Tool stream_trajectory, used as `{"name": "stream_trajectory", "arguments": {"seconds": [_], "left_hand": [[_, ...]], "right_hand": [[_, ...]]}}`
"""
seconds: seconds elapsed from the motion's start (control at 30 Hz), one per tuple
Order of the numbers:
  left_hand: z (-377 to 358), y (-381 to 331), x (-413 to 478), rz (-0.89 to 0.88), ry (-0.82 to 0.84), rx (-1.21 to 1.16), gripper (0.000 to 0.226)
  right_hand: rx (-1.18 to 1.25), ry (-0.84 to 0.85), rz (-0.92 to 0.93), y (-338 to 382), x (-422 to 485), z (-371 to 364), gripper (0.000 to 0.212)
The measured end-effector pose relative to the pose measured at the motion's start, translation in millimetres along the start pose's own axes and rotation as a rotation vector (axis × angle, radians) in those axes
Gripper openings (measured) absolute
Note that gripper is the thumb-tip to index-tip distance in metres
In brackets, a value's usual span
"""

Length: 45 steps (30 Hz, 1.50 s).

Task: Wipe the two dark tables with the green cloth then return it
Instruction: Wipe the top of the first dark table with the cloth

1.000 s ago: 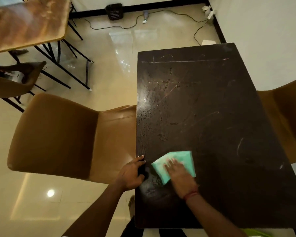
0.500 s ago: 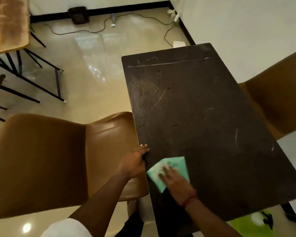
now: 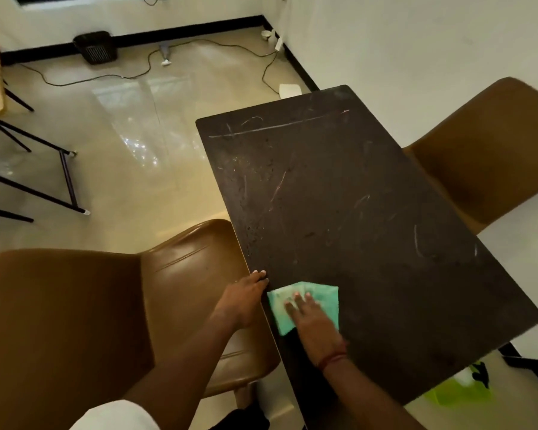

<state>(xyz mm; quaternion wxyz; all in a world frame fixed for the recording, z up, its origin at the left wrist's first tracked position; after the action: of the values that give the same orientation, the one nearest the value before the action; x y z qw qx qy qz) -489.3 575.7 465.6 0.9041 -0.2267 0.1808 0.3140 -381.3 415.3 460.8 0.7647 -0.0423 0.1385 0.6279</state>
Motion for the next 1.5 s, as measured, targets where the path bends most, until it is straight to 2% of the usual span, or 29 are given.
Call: {"name": "stream_trajectory", "arguments": {"seconds": [0.07,0.13,0.23,0.3,0.37,0.47,0.53,0.63,0.7,0.77,0.8,0.87,0.93,0.97,1.0,1.1,1.2,1.23,1.33,1.4,1.43,1.5], "left_hand": [[3.5,-0.5,1.7,-0.009,0.005,0.03,0.065],[4.1,-5.8,0.1,0.011,-0.003,0.027,0.061],[3.4,-21.6,-1.4,0.07,-0.045,0.015,0.056],[1.8,-32.3,-0.9,0.124,-0.078,0.02,0.057],[-1.4,-41.3,1.6,0.168,-0.089,0.025,0.061],[-5.9,-45.9,4.0,0.216,-0.09,0.025,0.063],[-8.5,-46.6,3.0,0.224,-0.098,0.042,0.062],[-12.7,-52.4,-0.8,0.23,-0.104,0.051,0.064],[-14.6,-68.0,-1.8,0.211,-0.099,0.042,0.066],[-20.5,-91.0,-1.1,0.191,-0.091,0.015,0.068],[-23.3,-102.0,-0.6,0.187,-0.089,-0.002,0.069],[-28.8,-123.9,2.7,0.177,-0.082,-0.029,0.071],[-32.9,-140.9,5.4,0.162,-0.08,-0.033,0.071],[-34.4,-146.3,6.2,0.158,-0.082,-0.028,0.071],[-35.2,-151.5,7.4,0.16,-0.08,-0.027,0.071],[-36.5,-163.2,13.7,0.179,-0.084,-0.04,0.068],[-39.6,-179.1,18.8,0.214,-0.065,-0.047,0.069],[-40.5,-185.7,19.7,0.229,-0.066,-0.057,0.07],[-43.8,-200.2,19.1,0.256,-0.047,-0.063,0.069],[-47.8,-205.1,17.7,0.272,-0.035,-0.052,0.069],[-48.0,-207.5,17.7,0.279,-0.032,-0.051,0.07],[-47.5,-210.8,17.8,0.282,-0.04,-0.048,0.07]], "right_hand": [[-0.007,-0.009,-0.112,-43.5,-3.5,3.7,0.05],[0.099,0.002,-0.333,-76.5,-3.7,8.4,0.052],[0.224,-0.042,-0.551,-75.1,7.0,6.7,0.051],[0.19,-0.076,-0.483,-44.1,13.9,3.1,0.052],[0.133,-0.042,-0.239,-17.3,6.2,-3.4,0.057],[0.03,-0.079,0.016,-43.8,-14.3,-9.3,0.046],[0.004,-0.09,-0.05,-94.2,-18.2,-6.5,0.05],[0.071,-0.042,-0.365,-168.2,-24.1,-0.2,0.053],[0.175,-0.104,-0.538,-179.2,-22.3,0.1,0.049],[0.212,-0.162,-0.604,-150.4,-17.5,2.3,0.045],[0.234,-0.177,-0.549,-128.3,-16.1,-0.8,0.044],[0.214,-0.121,-0.318,-90.9,-27.9,-4.2,0.043],[0.123,-0.105,-0.121,-101.8,-47.1,-11.1,0.043],[0.081,-0.122,-0.08,-123.8,-52.0,-12.5,0.047],[0.061,-0.141,-0.114,-149.9,-54.4,-13.4,0.051],[0.166,-0.141,-0.405,-209.8,-48.5,-7.6,0.047],[0.314,-0.196,-0.59,-196.1,-28.2,-4.5,0.043],[0.338,-0.238,-0.553,-179.8,-26.3,-4.4,0.043],[0.219,-0.207,-0.149,-144.2,-49.9,-11.9,0.038],[0.117,-0.198,0.016,-177.6,-71.2,-18.5,0.039],[0.117,-0.222,-0.011,-205.3,-77.3,-18.7,0.043],[0.201,-0.27,-0.26,-259.3,-82.2,-10.8,0.042]]}}
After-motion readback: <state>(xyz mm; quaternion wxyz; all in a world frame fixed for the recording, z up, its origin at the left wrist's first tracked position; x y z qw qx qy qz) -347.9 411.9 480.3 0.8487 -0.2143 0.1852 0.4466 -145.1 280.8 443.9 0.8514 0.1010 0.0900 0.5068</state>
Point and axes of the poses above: each hand's wrist, its own x-axis towards the middle knuckle, its own z-axis out of the back of the hand, y = z × x, the point moved 1 cm from there along x, towards the middle knuckle, and after that the axes turned 8 degrees about z, right-handed, at the moved point
